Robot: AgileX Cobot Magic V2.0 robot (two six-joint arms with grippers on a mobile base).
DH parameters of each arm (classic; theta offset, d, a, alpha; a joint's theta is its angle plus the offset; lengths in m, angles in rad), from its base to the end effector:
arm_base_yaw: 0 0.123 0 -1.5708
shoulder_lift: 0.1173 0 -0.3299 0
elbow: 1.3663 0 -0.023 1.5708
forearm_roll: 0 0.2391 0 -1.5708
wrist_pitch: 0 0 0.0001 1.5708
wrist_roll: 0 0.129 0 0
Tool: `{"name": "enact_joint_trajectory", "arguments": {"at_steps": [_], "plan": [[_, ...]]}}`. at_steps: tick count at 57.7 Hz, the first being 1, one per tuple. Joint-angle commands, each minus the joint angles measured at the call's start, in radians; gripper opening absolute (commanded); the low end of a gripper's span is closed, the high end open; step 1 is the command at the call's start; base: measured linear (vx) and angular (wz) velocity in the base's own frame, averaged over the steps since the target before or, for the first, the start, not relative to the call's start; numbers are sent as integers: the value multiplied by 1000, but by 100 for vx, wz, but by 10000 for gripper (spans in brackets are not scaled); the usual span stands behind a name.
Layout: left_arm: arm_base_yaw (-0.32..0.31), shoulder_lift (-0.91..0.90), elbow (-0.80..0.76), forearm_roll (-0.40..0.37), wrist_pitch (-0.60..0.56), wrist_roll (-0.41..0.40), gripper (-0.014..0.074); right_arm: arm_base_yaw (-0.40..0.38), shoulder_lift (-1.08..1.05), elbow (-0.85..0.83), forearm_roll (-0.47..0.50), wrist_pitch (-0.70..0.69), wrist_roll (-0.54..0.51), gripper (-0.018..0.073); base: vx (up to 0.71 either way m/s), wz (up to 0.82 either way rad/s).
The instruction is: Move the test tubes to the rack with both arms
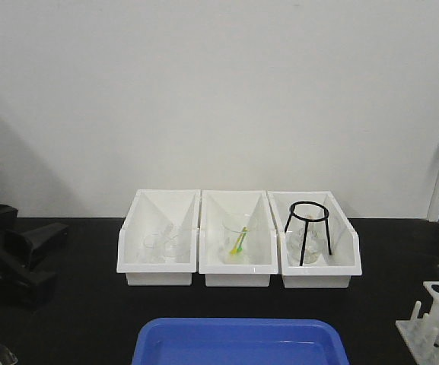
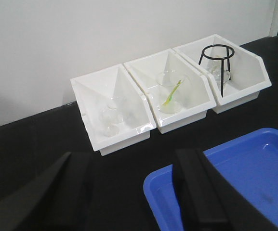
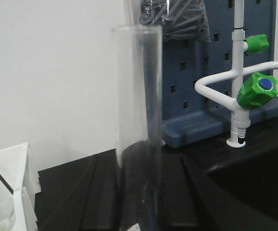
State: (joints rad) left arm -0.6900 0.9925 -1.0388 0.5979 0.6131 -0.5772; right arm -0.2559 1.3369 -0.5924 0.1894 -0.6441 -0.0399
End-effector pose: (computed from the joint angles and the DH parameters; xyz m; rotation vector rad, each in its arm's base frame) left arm 0.1808 -0.0949 0.4262 0.3862 1.9072 -0.1795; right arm 0.2799 -0.0883 0.3199 0.3786 1.5506 -0.2021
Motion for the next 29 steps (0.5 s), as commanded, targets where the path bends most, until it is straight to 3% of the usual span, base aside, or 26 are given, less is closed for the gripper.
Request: {"name": "enact_joint_trajectory", "arguments": {"at_steps": [1, 12, 29], "plan": [[-7, -19, -37, 20, -47, 0, 477, -37, 10, -28, -103, -111, 65, -6, 0, 0], [-7, -19, -37, 20, -47, 0, 477, -88, 99, -28, -250, -244, 208, -6, 0, 0], [-7, -19, -37, 20, -47, 0, 477, -88, 207, -29, -376, -381, 235, -5, 0, 0]]}}
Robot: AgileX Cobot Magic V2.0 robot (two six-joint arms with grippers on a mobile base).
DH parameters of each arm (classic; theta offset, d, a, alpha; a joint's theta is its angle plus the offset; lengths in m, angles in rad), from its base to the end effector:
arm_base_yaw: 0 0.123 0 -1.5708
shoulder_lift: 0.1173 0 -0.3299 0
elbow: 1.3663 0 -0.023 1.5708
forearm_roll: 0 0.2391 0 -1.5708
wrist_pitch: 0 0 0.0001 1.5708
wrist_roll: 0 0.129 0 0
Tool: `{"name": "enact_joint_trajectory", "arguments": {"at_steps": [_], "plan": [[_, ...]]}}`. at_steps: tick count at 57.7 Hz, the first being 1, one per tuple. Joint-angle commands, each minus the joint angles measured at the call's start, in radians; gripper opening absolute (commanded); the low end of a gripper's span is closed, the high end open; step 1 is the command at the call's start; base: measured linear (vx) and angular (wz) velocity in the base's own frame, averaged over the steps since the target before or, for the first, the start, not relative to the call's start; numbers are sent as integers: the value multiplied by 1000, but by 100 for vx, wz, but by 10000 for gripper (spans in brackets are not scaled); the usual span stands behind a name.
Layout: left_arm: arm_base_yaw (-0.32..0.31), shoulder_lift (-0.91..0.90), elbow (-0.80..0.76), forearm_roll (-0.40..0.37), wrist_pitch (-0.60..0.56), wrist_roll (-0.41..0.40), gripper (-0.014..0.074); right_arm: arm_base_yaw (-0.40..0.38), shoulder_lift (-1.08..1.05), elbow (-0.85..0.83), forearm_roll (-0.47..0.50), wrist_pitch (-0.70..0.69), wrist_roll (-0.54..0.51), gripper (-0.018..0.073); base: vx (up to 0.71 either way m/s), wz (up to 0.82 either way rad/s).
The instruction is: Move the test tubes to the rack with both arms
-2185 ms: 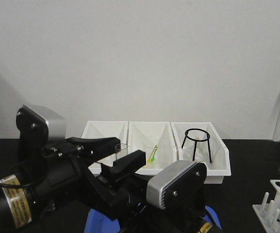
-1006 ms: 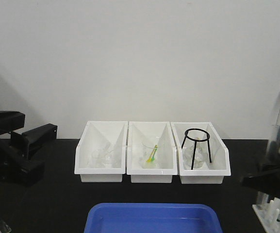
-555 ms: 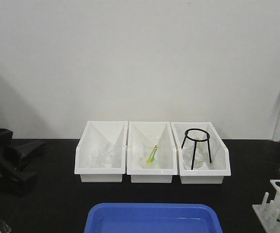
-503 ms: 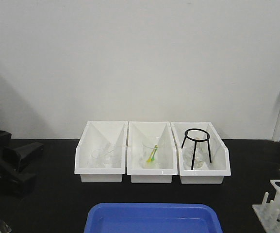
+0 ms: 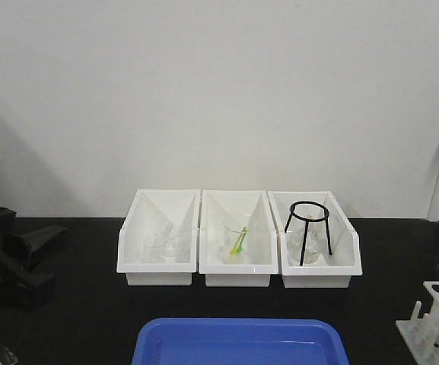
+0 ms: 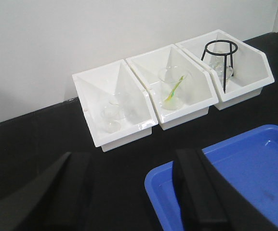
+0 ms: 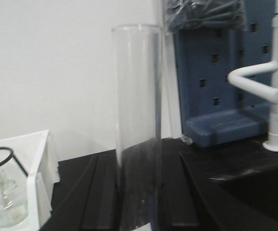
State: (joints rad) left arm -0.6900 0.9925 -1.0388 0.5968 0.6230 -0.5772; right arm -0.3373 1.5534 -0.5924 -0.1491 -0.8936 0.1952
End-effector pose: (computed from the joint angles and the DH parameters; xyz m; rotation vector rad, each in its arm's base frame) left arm 0.1806 -0.0942 0.4252 0.3835 1.9160 -0.1740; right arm 0.3184 -0.0958 0.2844 0.2488 1.5373 -0.0960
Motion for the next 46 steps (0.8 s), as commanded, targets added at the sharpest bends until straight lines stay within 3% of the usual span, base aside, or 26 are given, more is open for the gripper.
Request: {"name": "enact_joint_trajectory", "arguments": {"at_steps": [1, 46], "plan": [[-7, -19, -37, 21, -57, 0, 477, -7, -5, -29, -42, -142, 0, -5, 0, 0], [-7, -19, -37, 17, -59, 0, 477, -7, 224, -35, -70, -301, -2, -4, 0, 0]]}}
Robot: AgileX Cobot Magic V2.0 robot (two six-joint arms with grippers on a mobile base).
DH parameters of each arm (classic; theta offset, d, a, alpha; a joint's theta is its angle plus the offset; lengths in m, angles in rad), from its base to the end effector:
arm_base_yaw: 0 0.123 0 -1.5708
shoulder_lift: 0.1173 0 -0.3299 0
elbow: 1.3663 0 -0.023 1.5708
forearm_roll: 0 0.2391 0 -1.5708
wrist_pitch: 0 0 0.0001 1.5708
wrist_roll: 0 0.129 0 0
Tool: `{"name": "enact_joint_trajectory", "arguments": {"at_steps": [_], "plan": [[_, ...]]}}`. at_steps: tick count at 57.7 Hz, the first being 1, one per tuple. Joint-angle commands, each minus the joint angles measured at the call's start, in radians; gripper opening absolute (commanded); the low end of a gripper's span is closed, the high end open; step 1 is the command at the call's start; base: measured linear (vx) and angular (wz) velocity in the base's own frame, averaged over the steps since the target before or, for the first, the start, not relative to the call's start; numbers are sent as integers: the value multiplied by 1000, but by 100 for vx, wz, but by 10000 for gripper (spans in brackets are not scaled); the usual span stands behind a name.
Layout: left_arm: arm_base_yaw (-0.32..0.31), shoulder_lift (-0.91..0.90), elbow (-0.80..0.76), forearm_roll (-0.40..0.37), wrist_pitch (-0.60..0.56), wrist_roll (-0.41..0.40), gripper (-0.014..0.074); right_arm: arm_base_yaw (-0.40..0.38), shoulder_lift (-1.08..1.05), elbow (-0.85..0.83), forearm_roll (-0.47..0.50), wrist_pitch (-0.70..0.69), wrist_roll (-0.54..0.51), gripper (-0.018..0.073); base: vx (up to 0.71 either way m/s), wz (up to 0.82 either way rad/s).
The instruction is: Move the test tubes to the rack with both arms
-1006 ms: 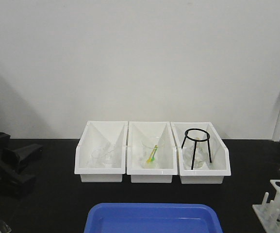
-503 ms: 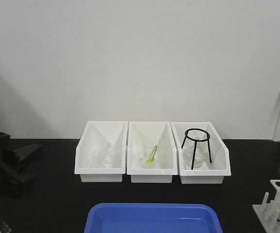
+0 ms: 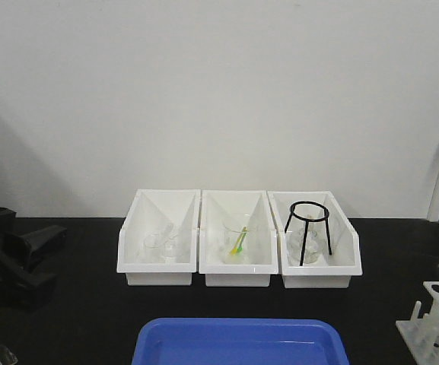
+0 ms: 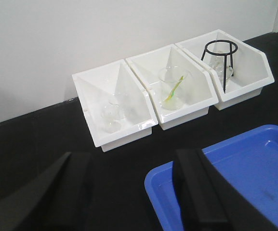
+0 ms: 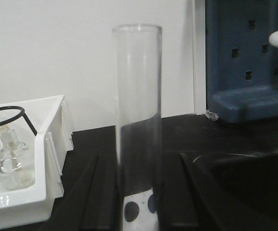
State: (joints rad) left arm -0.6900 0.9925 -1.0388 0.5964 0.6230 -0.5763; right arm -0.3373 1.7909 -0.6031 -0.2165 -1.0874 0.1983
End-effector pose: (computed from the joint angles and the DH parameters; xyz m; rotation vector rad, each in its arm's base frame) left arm 0.1806 -0.0942 0.4252 0.3842 1.9160 -0.1738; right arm 0.3522 -0.0975 0.2286 0.1960 1.5814 -0.0351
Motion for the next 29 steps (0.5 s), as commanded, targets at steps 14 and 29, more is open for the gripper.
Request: {"name": "enact_joint_trajectory", "arguments": {"at_steps": [14, 29], "plan": [[-7, -19, -37, 12, -60, -3, 477, -7, 85, -24, -2, -168, -5, -4, 0, 0], [-7, -19, -37, 12, -60, -6, 477, -7, 164, -24, -9, -243, -5, -3, 0, 0]]}}
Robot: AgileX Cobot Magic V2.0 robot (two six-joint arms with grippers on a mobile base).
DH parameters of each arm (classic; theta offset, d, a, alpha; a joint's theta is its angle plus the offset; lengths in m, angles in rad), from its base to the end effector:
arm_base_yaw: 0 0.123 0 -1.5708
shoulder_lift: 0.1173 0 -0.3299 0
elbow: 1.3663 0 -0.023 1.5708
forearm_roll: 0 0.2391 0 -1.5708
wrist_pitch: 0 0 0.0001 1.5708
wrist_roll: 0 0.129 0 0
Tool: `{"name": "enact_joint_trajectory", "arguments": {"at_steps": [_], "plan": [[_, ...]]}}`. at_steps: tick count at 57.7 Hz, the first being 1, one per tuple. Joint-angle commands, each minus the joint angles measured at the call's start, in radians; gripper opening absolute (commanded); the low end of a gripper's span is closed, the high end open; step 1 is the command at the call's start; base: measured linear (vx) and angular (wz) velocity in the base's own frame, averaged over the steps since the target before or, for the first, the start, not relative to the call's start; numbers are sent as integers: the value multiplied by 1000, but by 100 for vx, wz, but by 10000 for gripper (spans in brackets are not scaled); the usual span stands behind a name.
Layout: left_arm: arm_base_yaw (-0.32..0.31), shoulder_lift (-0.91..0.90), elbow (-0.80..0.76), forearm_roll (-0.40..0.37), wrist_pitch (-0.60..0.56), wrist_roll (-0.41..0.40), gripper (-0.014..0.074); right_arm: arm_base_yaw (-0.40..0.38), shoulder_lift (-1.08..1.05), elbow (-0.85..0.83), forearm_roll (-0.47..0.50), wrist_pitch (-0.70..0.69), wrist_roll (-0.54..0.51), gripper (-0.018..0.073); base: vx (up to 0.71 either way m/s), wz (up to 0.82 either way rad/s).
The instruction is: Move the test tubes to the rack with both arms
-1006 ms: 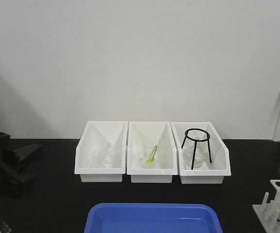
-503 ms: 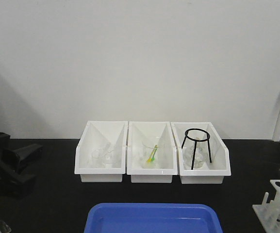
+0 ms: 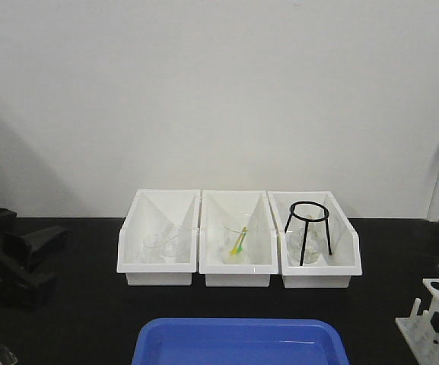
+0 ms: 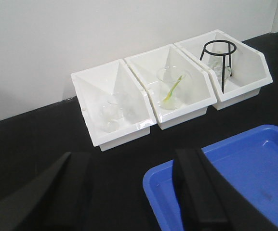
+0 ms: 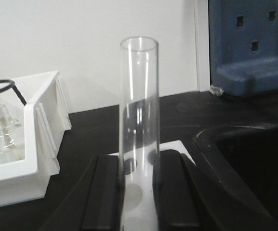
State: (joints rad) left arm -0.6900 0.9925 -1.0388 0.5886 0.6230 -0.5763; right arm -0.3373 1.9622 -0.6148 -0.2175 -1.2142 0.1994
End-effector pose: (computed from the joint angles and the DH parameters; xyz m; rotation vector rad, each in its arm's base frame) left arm 0.1803 -0.0946 0.4249 0.3811 1.9198 -0.1812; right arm 0.3689 -0.1017 0.1836 0.2159 1.6091 -0.0001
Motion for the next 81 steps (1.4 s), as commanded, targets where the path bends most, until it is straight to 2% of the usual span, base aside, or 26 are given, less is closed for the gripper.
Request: {"name": "enact_joint_trajectory", "arguments": {"at_steps": [1, 13, 24, 31, 46, 53, 72, 81], "plan": [[-7, -19, -37, 19, -60, -6, 477, -7, -4, -12, -9, -121, -6, -3, 0, 0], [-7, -19, -37, 19, -60, -6, 477, -7, 14, -10, -10, -127, -6, -1, 0, 0], [-7, -19, -37, 19, -60, -6, 477, -7, 15, -10, -23, -111, -105, 3, 0, 0], [-7, -19, -37, 18, -60, -6, 477, -7, 15, -10, -78, -84, -161, 7, 0, 0], [-7, -19, -37, 12, -60, -10, 477, -7, 15, -10, -87, -82, -179, 29, 0, 0], [-7, -19, -37, -5, -60, -10, 477, -7, 15, -10, -87, -81, -179, 86, 0, 0], [-7, -19, -37, -6, -60, -10, 477, -7, 15, -10, -91, -76, -179, 326, 0, 0], [-7, -19, -37, -6, -60, -10, 477, -7, 15, -10, -91, -76, -179, 359, 0, 0]]}}
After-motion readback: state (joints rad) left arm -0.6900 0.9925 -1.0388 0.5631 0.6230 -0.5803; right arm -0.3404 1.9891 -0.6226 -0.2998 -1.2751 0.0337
